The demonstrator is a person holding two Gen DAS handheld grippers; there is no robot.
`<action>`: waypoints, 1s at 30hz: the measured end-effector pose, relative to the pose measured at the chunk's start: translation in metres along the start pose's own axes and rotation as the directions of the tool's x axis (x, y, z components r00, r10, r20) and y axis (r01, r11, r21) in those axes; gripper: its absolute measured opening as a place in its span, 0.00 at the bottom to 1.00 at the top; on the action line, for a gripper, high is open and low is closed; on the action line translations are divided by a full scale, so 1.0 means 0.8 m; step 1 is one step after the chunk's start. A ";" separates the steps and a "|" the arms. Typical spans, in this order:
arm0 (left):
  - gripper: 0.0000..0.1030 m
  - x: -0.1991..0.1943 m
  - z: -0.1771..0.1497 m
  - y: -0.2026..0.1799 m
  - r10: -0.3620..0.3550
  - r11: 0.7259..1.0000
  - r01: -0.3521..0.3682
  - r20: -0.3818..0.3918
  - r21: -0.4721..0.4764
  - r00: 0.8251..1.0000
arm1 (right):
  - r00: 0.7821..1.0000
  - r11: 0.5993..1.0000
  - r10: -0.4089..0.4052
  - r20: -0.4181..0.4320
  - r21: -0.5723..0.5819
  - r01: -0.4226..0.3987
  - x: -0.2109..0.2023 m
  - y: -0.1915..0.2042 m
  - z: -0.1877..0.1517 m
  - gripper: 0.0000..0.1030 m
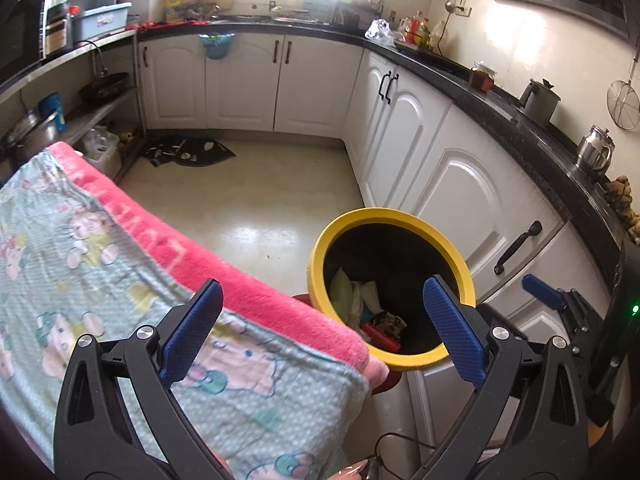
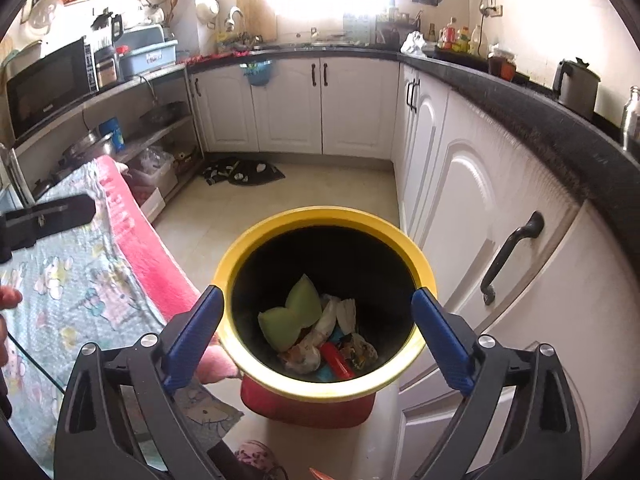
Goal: Collect trash
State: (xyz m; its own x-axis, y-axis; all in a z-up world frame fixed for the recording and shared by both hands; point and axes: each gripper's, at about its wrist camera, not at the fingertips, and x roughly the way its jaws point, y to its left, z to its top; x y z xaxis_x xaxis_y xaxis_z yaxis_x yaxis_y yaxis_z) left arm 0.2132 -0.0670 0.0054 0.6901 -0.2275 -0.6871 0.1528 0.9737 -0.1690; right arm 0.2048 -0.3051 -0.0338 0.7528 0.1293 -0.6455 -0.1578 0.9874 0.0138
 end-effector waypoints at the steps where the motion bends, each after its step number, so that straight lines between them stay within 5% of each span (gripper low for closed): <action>1: 0.90 -0.004 -0.002 0.000 0.005 1.000 -0.005 0.007 0.001 1.000 | 1.000 1.000 0.000 0.009 0.002 0.000 -0.006 0.003 0.000 0.91; 12: 0.90 -0.079 -0.043 0.010 0.072 0.997 -0.075 0.149 0.011 0.986 | 0.990 0.999 -0.035 0.136 0.017 0.033 -0.067 0.048 -0.017 0.94; 21: 0.90 -0.133 -0.073 0.026 0.110 0.994 -0.114 0.268 -0.002 0.957 | 0.947 0.998 -0.057 0.316 0.004 0.059 -0.117 0.082 -0.046 0.94; 30: 0.90 -0.156 -0.103 0.028 0.109 0.992 -0.121 0.324 0.019 0.940 | 0.881 0.993 -0.045 0.471 -0.072 0.089 -0.164 0.117 -0.073 0.94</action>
State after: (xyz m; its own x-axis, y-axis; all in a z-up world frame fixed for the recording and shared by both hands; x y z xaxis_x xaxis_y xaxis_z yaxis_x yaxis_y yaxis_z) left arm 0.0718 -0.0176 0.0290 0.8943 -0.1043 -0.4352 0.0814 0.9941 -0.0710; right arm 0.0541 -0.2350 0.0075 0.9712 0.1129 -0.2097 -0.1359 0.9858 -0.0989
